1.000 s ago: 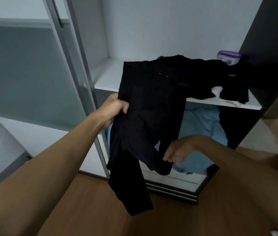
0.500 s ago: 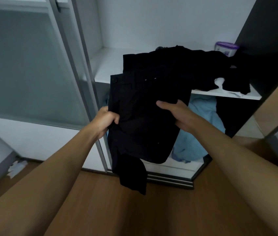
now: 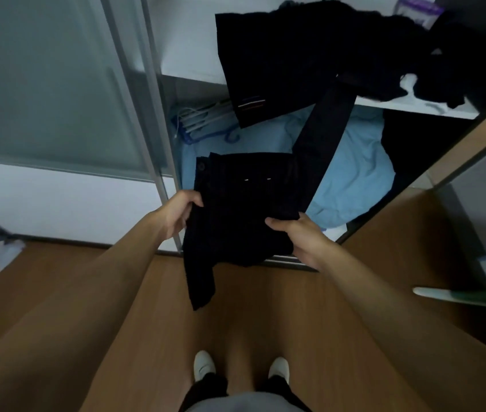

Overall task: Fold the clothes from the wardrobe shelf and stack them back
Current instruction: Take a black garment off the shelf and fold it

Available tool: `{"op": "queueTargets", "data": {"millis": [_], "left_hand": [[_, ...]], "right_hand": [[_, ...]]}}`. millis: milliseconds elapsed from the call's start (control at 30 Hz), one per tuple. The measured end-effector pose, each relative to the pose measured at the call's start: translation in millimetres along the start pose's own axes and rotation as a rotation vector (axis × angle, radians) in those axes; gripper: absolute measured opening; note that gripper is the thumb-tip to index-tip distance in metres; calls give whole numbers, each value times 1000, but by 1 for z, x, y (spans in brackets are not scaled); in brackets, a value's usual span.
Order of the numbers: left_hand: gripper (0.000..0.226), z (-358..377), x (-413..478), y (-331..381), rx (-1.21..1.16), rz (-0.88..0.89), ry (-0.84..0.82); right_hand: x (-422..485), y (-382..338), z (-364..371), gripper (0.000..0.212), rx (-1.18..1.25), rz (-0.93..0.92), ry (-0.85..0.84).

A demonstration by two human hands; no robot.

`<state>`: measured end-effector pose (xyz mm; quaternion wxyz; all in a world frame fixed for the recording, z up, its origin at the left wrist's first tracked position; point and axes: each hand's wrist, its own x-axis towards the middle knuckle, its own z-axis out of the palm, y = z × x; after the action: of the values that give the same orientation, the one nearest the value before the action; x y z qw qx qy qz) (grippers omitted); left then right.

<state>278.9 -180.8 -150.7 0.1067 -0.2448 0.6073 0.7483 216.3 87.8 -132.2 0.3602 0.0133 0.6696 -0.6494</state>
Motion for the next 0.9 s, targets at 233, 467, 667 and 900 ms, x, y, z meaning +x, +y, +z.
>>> {"op": "queueTargets", "data": {"millis": [233,467,667,900], "left_hand": [[50,-13,6,-10,-56,-196,-8],[46,-21,5,-10,-105,-288,-76],[45,-17,7,4,-105,-167,-111],[36,-15,8,7,-193,-71,-16]], "right_hand": [[-4,19,16,43,39,110,-29],[3,-4,26,14,61,-192,179],[-8,-33,9,19,128,-306,119],[-21,-73,-16,19,225,-412,47]]}}
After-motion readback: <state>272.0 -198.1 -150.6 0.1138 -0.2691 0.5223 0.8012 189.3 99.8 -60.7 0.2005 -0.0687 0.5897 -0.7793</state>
